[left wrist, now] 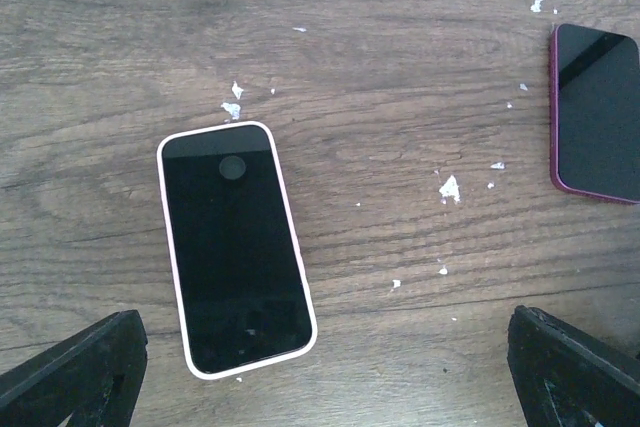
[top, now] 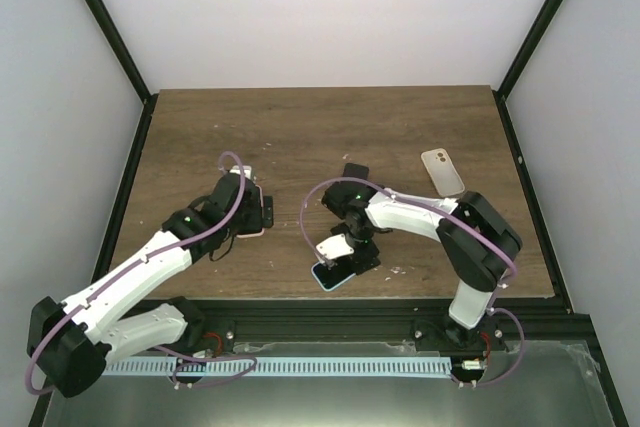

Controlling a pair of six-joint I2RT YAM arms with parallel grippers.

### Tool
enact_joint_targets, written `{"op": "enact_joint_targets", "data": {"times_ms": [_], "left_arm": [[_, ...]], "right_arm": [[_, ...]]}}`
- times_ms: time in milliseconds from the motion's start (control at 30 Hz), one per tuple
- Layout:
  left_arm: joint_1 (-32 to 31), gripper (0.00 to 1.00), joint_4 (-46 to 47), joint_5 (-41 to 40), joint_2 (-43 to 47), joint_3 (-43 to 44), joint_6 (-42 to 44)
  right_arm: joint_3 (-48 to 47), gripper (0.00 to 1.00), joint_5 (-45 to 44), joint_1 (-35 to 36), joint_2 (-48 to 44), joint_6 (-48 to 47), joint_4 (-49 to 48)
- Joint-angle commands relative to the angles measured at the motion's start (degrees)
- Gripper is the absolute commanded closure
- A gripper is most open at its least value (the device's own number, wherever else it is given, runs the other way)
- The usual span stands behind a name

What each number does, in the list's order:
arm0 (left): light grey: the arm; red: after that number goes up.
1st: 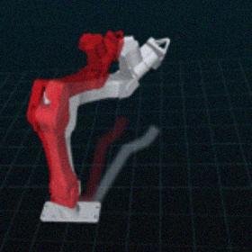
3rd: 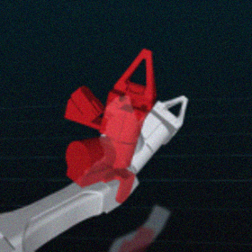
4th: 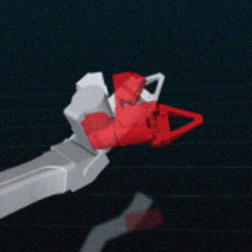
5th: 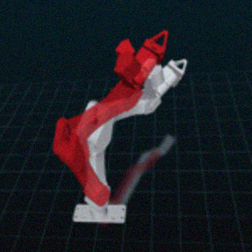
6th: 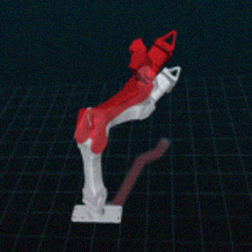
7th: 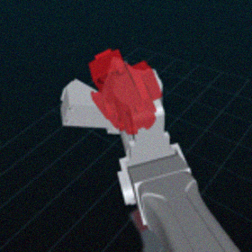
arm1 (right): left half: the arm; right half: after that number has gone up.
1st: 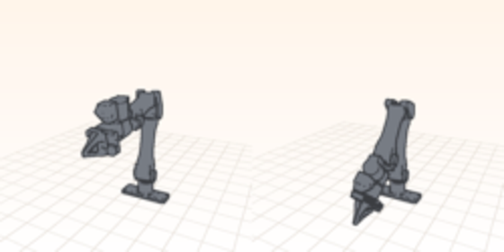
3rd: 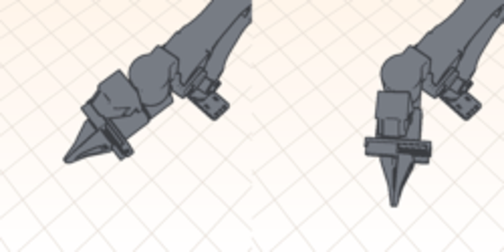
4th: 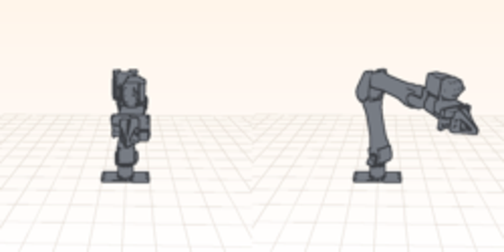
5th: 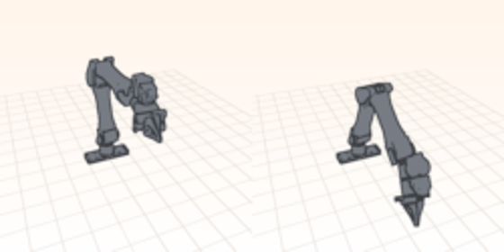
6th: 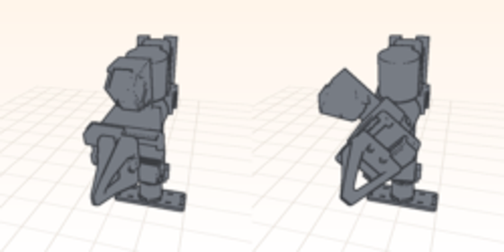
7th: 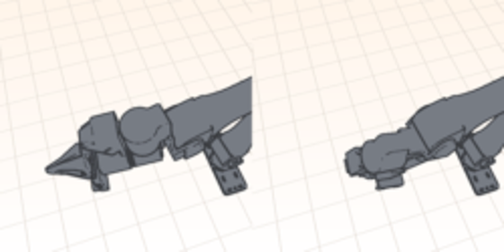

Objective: Take the phone out of the phone case
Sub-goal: Pick up the phone at the center of the board.

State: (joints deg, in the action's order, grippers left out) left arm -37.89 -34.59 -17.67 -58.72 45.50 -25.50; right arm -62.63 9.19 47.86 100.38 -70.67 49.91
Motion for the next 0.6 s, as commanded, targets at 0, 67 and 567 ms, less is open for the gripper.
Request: {"op": "enact_joint_targets", "data": {"times_ms": [0, 67, 567], "left_arm": [[0.29, 0.00, 1.79, 0.86, -0.50, -0.41, -0.15], [0.33, 0.00, 2.04, 1.13, -0.68, -0.54, -0.21], [0.34, 0.00, 1.37, 0.19, -0.93, -0.31, -1.71]], "right_arm": [[3.11, 0.08, -2.61, 0.57, -2.32, 2.67, -2.27], [3.47, 0.07, -3.15, 0.57, -2.26, 3.85, -3.24], [3.52, 0.26, 0.52, -1.77, -2.23, 10.55, -2.79]]}}
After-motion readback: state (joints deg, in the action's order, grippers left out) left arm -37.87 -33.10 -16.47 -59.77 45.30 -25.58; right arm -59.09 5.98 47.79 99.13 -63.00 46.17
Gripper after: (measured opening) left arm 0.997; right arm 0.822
